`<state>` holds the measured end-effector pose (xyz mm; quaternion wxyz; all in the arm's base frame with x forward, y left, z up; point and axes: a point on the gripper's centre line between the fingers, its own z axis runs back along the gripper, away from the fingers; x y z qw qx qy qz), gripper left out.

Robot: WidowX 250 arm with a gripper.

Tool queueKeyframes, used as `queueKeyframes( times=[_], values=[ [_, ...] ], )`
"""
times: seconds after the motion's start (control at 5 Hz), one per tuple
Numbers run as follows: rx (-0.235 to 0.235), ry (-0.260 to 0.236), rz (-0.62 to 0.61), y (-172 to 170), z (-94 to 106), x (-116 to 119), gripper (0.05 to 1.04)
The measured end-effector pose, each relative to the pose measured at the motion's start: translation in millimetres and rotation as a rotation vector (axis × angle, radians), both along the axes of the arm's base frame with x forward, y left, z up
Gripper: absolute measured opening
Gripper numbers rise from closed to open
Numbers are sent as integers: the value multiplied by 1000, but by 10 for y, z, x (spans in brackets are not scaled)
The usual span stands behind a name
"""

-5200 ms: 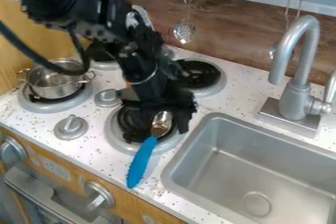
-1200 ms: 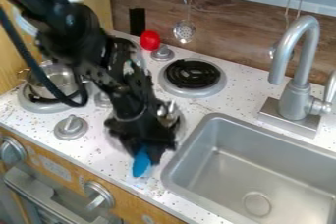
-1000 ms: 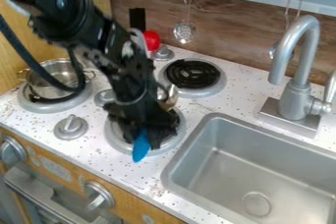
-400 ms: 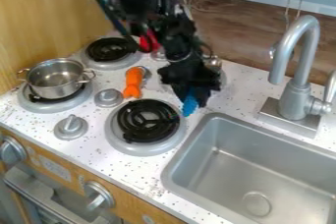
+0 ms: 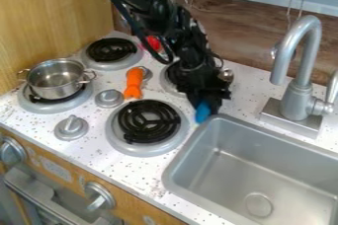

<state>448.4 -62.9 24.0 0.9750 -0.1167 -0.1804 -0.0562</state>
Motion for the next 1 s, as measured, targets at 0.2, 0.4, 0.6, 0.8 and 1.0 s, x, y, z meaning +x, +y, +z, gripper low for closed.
queueKeyframes(
  times=[0.2, 0.4, 0.6, 0.8, 1.0],
  values=[
    [-5, -15, -19, -17, 5, 28, 518],
    [-10, -4, -1, -41, 16, 31, 783],
    [1, -5, 0, -67, 18, 29, 968],
    [19, -11, -3, -73, 13, 19, 975],
    [41, 20, -17, -62, 31, -82, 983]
  ],
)
